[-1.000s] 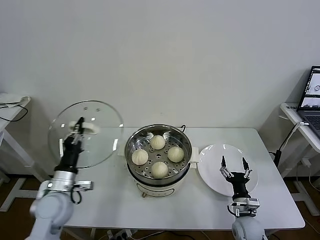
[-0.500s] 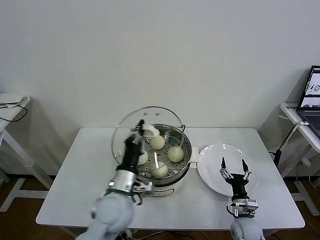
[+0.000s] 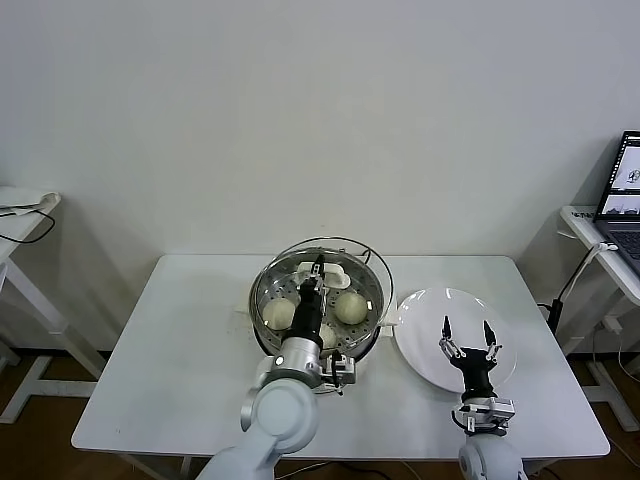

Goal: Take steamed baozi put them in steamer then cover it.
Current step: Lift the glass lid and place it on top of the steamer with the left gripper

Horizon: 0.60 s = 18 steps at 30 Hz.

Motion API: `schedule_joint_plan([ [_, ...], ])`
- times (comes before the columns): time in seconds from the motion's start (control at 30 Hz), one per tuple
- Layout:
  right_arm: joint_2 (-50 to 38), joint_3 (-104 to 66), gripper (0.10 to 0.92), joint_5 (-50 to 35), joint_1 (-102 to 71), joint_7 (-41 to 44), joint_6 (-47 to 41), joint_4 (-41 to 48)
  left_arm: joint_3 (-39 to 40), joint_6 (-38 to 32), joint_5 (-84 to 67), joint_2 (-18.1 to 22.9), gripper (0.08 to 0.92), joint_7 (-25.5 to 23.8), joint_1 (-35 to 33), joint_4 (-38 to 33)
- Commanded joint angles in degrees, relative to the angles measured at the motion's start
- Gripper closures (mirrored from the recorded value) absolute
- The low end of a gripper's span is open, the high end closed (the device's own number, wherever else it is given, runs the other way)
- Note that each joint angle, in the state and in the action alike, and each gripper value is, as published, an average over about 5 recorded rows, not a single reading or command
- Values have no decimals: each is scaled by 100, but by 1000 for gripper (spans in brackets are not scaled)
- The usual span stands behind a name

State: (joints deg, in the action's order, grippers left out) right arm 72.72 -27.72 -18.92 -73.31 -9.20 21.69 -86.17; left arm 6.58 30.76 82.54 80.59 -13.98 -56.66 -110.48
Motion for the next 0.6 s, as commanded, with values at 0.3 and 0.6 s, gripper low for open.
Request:
schedule_joint_plan([
  [0.3,53,-1,203,39,-24,4,-14,-3,35,161,809,228,805,-394,169,507],
  [0.6,54,12,203,37,15,5,-20,8,-24,155,816,260,805,-400,133,593],
])
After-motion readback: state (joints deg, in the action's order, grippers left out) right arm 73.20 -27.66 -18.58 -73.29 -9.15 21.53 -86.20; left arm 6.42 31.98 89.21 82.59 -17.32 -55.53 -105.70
